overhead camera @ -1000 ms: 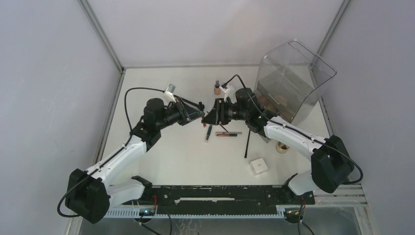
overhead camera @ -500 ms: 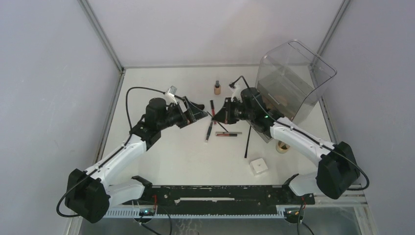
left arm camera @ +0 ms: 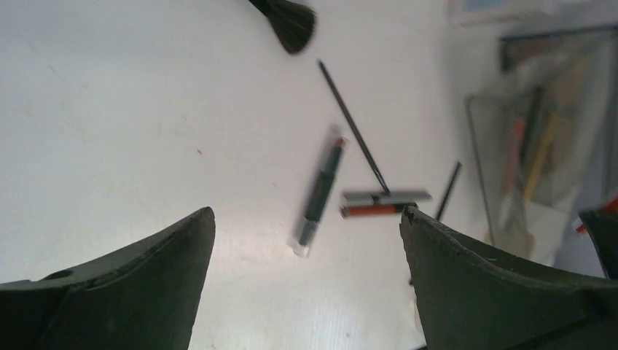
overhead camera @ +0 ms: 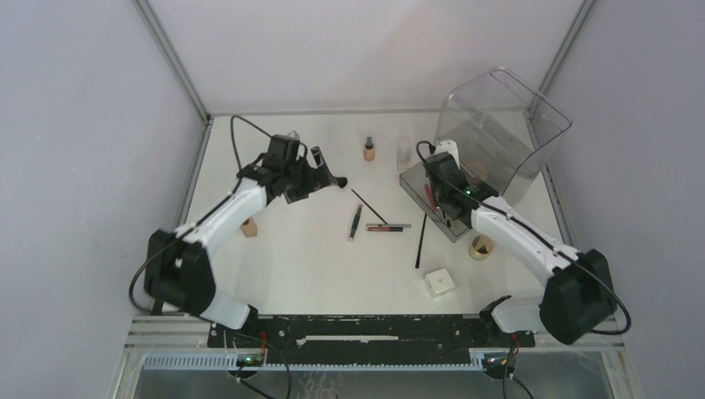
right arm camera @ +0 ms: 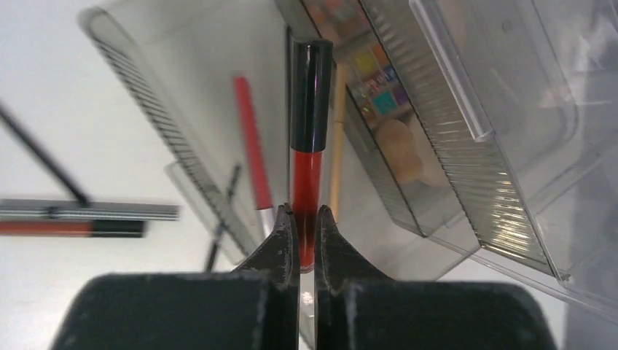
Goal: Organize the makeup
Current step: Place the lipstick in the drawer, then pick up the makeup brush from the center of the board.
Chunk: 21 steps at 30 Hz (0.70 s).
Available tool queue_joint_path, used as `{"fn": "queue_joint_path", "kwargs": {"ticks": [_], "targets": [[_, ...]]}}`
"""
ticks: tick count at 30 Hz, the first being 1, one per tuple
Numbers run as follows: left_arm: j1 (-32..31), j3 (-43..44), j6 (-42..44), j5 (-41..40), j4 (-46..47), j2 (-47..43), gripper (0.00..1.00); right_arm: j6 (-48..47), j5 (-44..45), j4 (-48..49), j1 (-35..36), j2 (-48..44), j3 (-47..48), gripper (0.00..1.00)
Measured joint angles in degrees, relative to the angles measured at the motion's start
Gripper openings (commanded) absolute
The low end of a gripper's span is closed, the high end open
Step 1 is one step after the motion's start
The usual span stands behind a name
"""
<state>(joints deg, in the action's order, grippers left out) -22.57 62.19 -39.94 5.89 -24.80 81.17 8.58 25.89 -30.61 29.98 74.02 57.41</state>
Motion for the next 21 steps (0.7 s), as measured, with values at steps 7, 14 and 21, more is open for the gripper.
{"fn": "queue_joint_path", "kwargs": {"ticks": [7,14,21], "targets": [[1.31,17.92,-0.74,-5.49,-8.72,21.03,0.97,-2.45,8.04,-3.63,-0.26,10.67,1.46,0.54],[4.13,27.23,-4.94,-7.28,-12.87,31.01,0.88,-1.51,7.76,-4.5,1.62,4.92,1.49,0.55],[5.44,37.94,-11.1,-9.73,-18.34,40.02,0.75,-0.04,4.9,-3.5,7.17,-2.67,1.49,0.55]]}}
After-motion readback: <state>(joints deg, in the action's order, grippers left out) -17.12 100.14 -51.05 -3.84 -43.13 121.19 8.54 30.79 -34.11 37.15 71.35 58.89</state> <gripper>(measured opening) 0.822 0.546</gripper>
